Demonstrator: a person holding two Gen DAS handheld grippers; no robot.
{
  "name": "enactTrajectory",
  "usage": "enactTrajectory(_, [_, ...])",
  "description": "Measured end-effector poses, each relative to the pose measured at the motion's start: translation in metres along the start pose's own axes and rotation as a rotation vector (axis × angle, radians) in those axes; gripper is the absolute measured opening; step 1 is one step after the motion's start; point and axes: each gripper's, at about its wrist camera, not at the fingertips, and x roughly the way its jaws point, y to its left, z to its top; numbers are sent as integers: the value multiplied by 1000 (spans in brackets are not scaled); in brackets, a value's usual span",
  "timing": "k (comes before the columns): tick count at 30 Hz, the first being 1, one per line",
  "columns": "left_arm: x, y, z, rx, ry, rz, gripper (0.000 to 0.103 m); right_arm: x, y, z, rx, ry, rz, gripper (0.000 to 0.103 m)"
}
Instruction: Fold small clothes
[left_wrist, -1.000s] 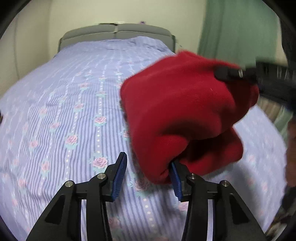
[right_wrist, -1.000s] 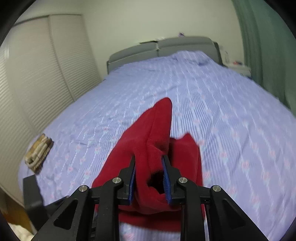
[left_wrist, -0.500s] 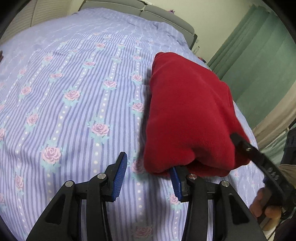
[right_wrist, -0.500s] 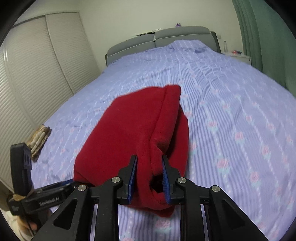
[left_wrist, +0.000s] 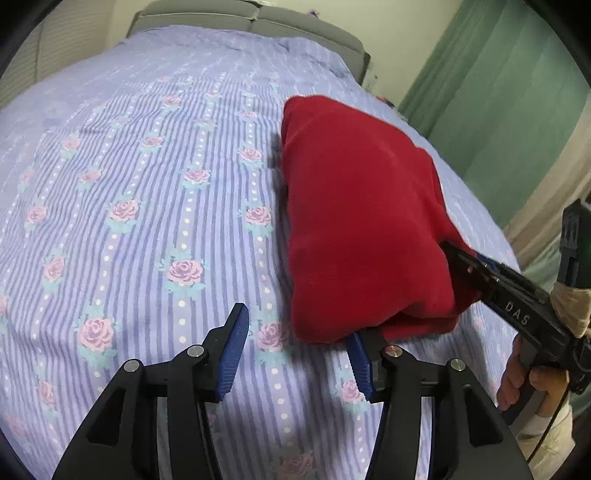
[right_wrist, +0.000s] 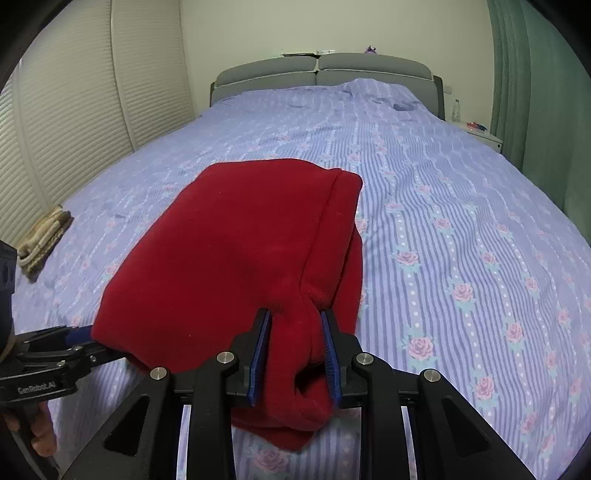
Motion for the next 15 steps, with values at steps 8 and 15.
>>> enactTrajectory(8, [-57,-25,17,233,-90,-66,48,-8,5,-5,29,-23,-46,26])
enactTrajectory(15, [-19,-42,61,290,-21,-118,21,-15,7,-5,2,-35,-54,27])
